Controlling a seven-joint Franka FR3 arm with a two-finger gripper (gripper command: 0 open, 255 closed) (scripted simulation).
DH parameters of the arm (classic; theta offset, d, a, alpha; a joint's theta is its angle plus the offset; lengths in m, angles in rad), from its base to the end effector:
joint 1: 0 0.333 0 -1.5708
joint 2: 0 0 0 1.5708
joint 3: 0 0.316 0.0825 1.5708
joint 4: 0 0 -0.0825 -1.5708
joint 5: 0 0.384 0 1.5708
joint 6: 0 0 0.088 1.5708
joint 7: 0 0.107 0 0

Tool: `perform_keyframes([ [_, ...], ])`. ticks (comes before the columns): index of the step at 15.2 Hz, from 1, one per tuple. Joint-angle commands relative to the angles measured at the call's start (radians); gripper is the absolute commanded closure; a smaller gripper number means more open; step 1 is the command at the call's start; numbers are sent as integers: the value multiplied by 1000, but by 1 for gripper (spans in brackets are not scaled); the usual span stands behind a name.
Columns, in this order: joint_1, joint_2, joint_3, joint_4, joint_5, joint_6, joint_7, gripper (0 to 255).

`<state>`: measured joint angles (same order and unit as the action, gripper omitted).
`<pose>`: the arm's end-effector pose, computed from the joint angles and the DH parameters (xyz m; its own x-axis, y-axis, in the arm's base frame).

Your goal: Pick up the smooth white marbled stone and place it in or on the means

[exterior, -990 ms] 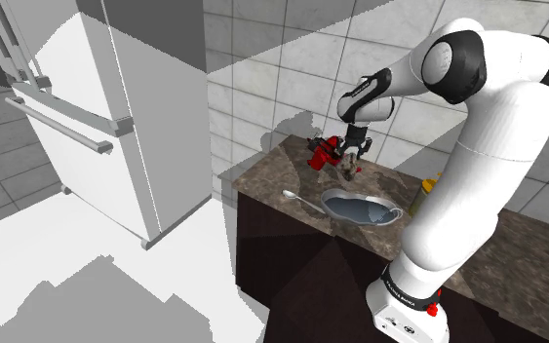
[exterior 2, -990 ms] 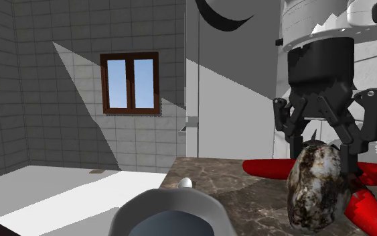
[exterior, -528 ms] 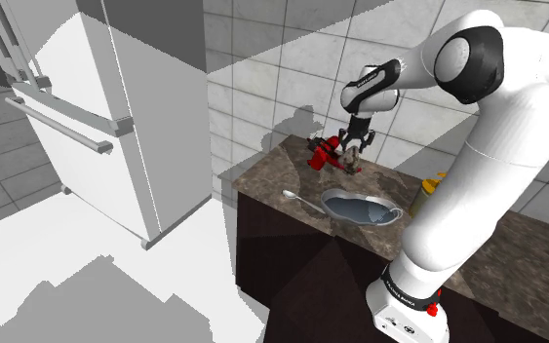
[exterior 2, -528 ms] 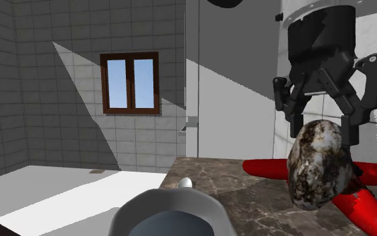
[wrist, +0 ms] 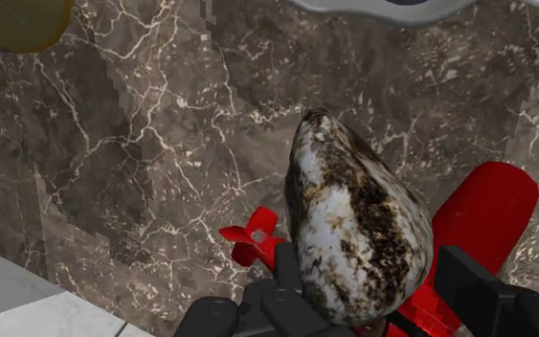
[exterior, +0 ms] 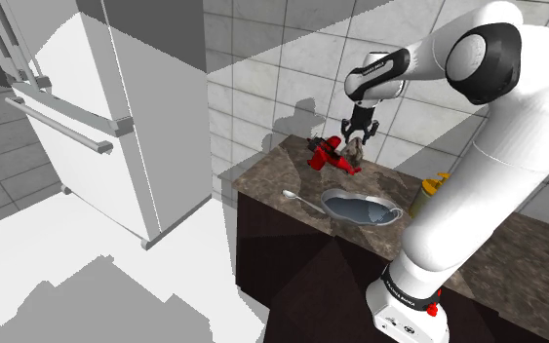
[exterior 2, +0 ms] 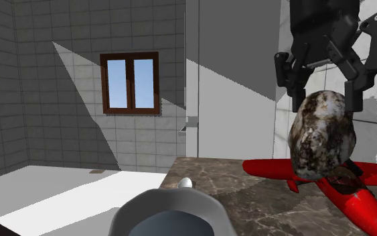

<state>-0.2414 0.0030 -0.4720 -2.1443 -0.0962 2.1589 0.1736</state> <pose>0.4056 -0.3560 0.4030 0.6724 -0.7398 0.0237 -0.7390 -0.6691 0.0790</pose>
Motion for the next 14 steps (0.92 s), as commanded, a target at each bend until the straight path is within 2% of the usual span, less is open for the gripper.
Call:
perform_keyframes([
  [1,1,-14,1,14,-6,-27,3,255],
  [2,1,-20,2,22,-8,-40,4,255],
  [6,2,-199,22,-139,-98,-49,78,255],
  [10,-20,-378,61,-284,-166,-83,142,255],
  [14,-50,-561,108,-413,-206,-143,189,255],
])
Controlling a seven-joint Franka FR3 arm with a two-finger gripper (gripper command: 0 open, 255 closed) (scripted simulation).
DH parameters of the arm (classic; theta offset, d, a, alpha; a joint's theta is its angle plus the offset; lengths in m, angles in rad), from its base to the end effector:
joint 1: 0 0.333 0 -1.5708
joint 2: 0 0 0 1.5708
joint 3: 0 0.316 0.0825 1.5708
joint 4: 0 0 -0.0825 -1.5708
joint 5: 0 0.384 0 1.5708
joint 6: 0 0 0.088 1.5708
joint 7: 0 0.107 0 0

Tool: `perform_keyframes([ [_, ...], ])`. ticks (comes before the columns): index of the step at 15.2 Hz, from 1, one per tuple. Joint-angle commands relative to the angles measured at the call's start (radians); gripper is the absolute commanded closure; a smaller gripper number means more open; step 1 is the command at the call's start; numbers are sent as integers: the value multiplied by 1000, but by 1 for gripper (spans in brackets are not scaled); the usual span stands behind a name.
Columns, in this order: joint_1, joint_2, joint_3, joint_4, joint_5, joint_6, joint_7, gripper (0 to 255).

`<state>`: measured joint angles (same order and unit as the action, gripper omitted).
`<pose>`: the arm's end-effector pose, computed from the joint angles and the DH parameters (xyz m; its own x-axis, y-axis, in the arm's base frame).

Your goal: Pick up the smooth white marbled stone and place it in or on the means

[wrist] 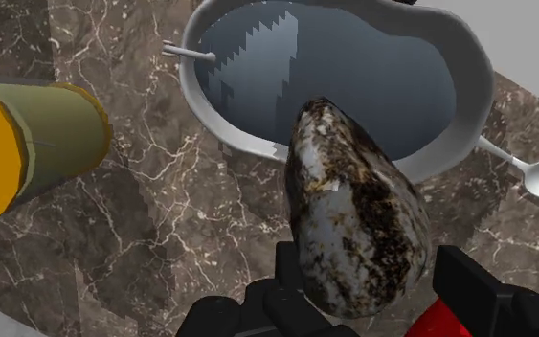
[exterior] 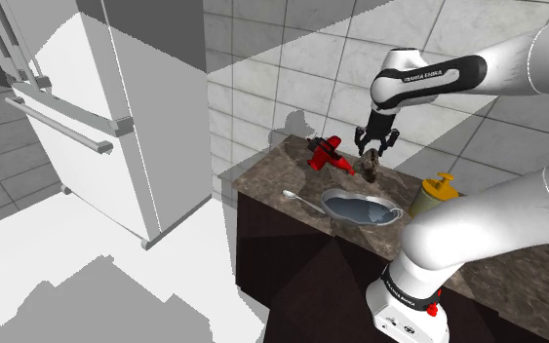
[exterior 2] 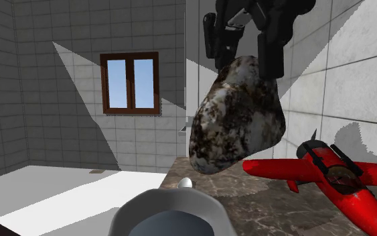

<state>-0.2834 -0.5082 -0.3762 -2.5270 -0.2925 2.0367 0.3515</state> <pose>0.3017 -0.2568 0.4375 0.6725 -0.7398 0.0225 -0.7389 -0.6693 0.0777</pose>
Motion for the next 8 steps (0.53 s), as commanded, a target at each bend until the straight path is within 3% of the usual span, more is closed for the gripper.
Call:
perform_keyframes([
  [1,-16,-97,24,-60,-16,-40,20,255],
  [4,-35,-216,56,-130,-23,-93,38,255],
  [8,-39,-198,43,-173,-35,-33,44,255],
])
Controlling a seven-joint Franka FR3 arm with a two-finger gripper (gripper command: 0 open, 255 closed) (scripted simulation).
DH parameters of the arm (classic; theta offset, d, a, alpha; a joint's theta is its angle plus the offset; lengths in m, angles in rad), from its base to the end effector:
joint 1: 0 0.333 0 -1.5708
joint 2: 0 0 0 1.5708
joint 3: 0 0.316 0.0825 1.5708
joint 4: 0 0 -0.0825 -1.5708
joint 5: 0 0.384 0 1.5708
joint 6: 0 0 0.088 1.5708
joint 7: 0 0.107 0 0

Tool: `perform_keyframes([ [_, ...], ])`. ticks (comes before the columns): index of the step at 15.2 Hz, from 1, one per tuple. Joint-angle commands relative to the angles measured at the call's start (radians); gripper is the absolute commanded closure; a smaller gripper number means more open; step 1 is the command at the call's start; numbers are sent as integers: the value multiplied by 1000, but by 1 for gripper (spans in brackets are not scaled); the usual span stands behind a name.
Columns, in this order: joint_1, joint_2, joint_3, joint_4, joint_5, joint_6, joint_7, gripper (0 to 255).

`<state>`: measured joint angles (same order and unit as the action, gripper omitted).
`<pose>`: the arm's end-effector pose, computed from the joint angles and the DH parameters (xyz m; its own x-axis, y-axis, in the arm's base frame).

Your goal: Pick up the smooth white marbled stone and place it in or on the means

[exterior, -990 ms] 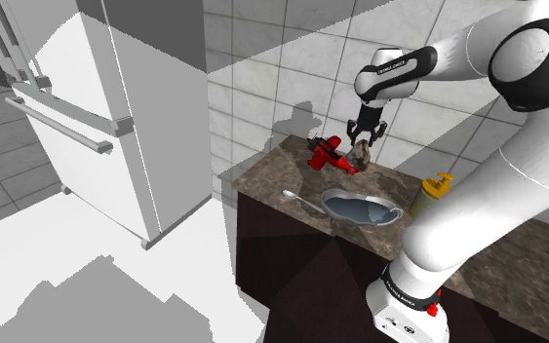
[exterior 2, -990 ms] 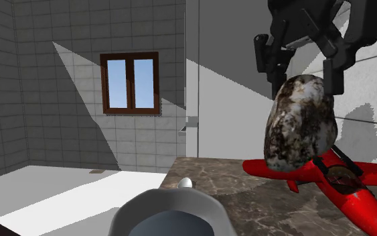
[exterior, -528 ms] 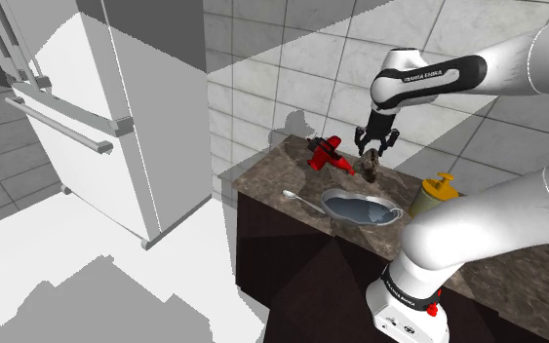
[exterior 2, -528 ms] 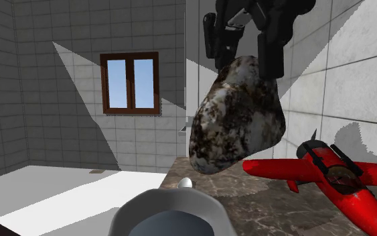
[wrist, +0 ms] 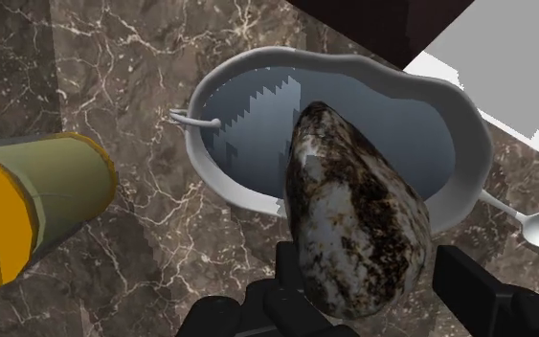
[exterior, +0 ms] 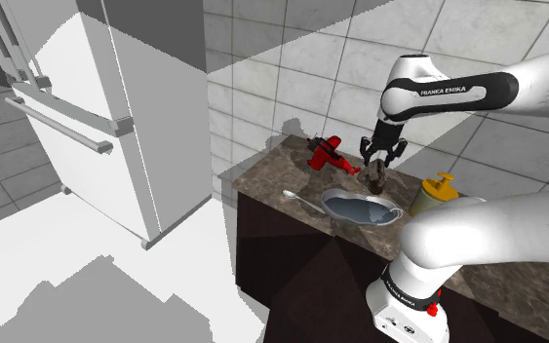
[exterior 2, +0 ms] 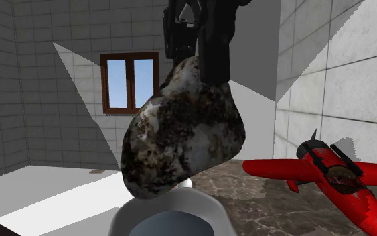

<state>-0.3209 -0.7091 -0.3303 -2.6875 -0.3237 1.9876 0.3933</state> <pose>0.2588 -0.2173 0.4312 0.6722 -0.7400 0.0229 -0.7391 -0.6690 0.0790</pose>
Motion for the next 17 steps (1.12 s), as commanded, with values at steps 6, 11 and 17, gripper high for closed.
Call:
perform_keyframes([
  [6,-6,42,-23,-71,-23,113,11,255],
  [11,-10,86,-40,-114,-40,199,19,255],
  [17,-12,123,-52,-140,-52,262,25,255],
])
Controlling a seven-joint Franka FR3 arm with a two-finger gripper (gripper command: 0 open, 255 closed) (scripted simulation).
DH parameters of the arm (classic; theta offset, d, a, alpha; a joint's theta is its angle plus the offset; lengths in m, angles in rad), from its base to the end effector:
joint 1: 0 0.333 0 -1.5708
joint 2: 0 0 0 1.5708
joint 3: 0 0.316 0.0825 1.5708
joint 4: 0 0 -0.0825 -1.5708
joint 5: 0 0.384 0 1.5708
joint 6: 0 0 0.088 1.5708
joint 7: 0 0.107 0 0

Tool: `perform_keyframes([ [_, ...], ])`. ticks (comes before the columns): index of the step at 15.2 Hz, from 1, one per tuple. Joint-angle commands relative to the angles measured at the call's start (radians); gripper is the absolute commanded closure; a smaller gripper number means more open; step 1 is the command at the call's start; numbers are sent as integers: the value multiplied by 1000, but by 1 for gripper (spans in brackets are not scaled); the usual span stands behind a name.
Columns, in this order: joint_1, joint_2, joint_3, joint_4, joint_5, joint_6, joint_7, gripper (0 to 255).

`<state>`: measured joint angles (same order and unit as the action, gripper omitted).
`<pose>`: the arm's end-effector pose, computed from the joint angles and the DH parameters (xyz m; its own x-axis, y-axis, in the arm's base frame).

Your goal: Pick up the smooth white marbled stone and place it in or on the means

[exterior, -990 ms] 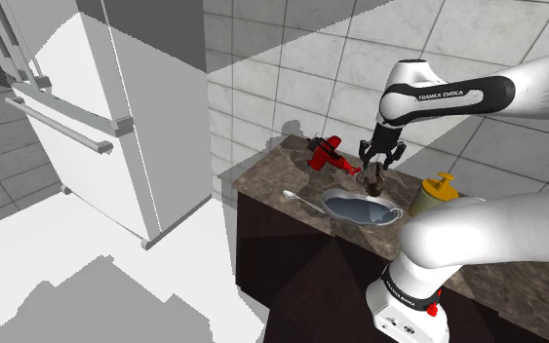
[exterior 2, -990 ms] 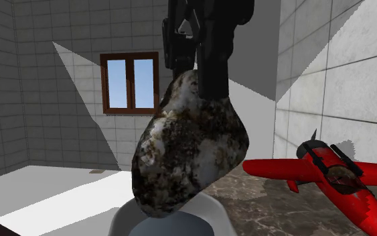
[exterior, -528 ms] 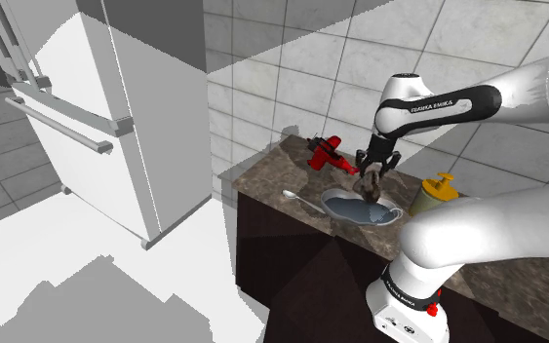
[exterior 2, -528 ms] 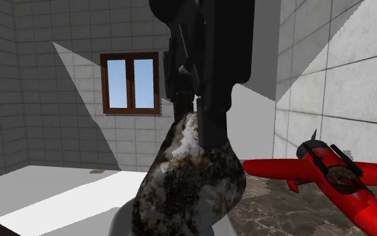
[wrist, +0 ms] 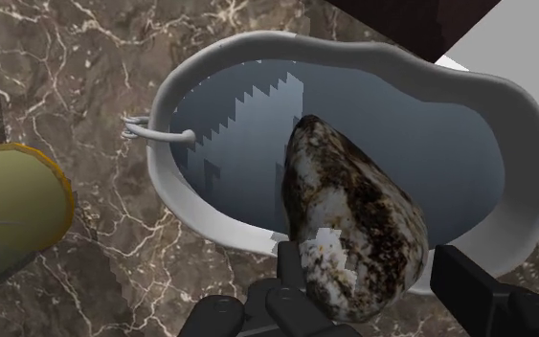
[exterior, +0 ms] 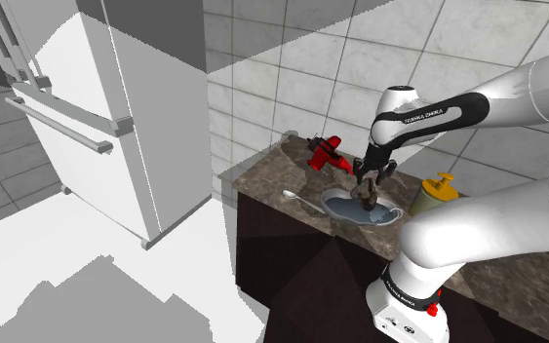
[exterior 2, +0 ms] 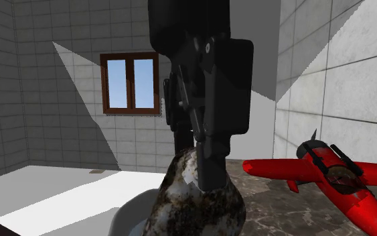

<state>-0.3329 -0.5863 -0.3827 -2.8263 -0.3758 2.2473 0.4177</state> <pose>0.2584 -0.2169 0.3495 0.6723 -0.7399 0.0228 -0.7390 -0.6690 0.0793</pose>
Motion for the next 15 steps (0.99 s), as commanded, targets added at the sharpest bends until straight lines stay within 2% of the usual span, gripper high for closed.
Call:
perform_keyframes([
  [1,0,1,0,-1,0,2,1,255],
  [5,0,1,0,-1,0,2,1,255],
  [6,0,1,0,-1,0,2,1,0],
  [11,0,1,0,-1,0,2,0,0],
  [15,12,-89,39,75,36,-163,-6,0],
])
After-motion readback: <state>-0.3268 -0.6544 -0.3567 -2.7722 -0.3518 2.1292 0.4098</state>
